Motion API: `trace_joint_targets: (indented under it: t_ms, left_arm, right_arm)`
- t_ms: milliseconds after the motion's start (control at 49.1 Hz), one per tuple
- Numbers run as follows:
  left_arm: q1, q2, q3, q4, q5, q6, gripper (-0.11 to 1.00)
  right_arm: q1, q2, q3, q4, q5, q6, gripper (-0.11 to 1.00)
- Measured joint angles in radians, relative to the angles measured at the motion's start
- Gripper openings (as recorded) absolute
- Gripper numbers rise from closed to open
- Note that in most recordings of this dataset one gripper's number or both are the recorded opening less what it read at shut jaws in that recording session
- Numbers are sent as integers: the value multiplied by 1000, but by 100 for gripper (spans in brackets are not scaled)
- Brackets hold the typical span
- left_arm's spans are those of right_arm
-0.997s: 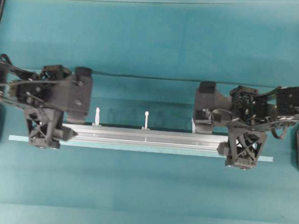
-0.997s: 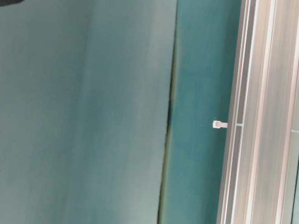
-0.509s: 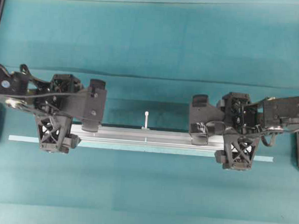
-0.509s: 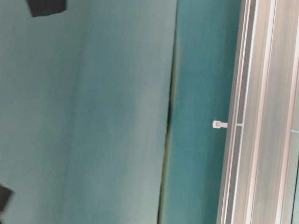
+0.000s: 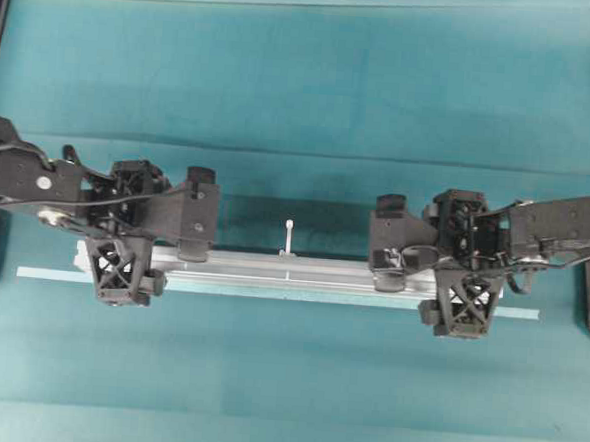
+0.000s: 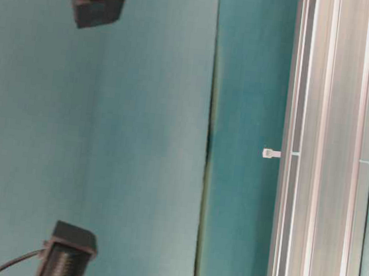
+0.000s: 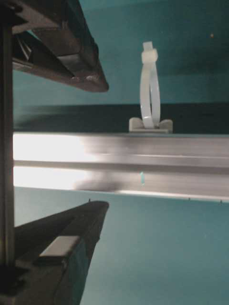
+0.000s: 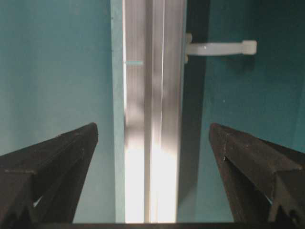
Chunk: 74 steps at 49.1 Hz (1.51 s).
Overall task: Lift the large metal rail with both hands.
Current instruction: 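Close both grippers on the silver rail near each end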
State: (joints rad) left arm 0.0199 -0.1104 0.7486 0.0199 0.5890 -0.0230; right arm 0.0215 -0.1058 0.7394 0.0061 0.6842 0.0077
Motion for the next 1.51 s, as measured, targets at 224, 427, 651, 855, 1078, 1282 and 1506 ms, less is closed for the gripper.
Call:
trace_joint_targets:
  t_ms: [224,427,651,855,1078,1282,1506]
  left_arm:
    - [5,49,25,0,-61,0,99]
    - [6,58,52,0,-97,0,99]
    - [6,58,66,0,-117,0,99]
    - [6,63,72,0,-141,-5,99]
    - [6,63,75,-2,-179,-11,77]
    - [-23,63,77,0,-181,-8,35]
    - [-25,63,77,-2,-181,-8,35]
  right_arm:
    - [-2,61,18,0,-77,-2,96]
    - [0,107,29,0,-114,-2,96]
    - [0,112,34,0,-124,0,96]
    - [0,112,41,0,-138,0,96]
    - [0,114,46,2,-149,18,78]
    - [0,117,41,5,-144,37,39]
    - [0,118,41,9,-140,37,39]
